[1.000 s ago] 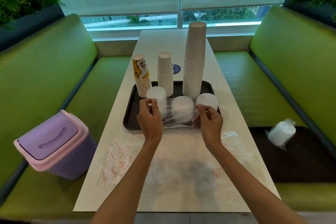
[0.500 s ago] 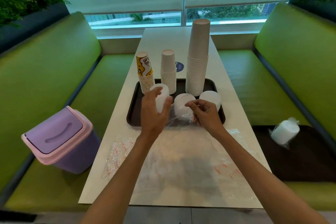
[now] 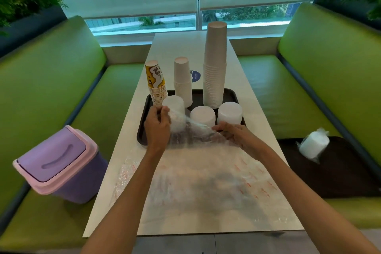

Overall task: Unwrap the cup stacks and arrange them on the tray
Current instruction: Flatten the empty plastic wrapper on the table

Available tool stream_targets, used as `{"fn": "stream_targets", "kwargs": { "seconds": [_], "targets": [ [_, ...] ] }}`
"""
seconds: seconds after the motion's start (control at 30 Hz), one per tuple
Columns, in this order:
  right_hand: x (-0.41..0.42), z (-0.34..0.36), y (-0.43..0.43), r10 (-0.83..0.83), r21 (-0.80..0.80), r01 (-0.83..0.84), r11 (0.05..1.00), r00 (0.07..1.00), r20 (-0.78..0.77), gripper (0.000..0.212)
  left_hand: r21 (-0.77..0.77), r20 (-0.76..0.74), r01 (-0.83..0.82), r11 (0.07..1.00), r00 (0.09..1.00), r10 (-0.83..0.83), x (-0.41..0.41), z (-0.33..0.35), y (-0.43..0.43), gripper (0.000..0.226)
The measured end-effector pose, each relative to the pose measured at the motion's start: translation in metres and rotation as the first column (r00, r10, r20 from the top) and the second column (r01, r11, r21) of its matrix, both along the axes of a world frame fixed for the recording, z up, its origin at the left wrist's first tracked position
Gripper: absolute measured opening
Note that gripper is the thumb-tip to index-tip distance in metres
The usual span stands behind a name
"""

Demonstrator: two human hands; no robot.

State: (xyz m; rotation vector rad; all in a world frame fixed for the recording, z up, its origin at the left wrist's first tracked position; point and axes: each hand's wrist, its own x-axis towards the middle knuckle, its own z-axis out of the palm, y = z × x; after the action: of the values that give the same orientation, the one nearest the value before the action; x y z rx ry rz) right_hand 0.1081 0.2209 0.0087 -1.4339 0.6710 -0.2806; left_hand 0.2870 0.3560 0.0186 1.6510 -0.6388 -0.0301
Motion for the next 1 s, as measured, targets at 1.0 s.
{"fn": "stream_targets", "kwargs": {
  "seconds": [1.0],
  "targets": [
    [-0.003,-0.014,-0.012,-0.405,0.32,0.332,0.887,0.893,0.196,0.023,-0.022,-0.166,-0.148,0.989,0.976,0.143,0.01,-0.04,0.027,0.018]
  ]
}}
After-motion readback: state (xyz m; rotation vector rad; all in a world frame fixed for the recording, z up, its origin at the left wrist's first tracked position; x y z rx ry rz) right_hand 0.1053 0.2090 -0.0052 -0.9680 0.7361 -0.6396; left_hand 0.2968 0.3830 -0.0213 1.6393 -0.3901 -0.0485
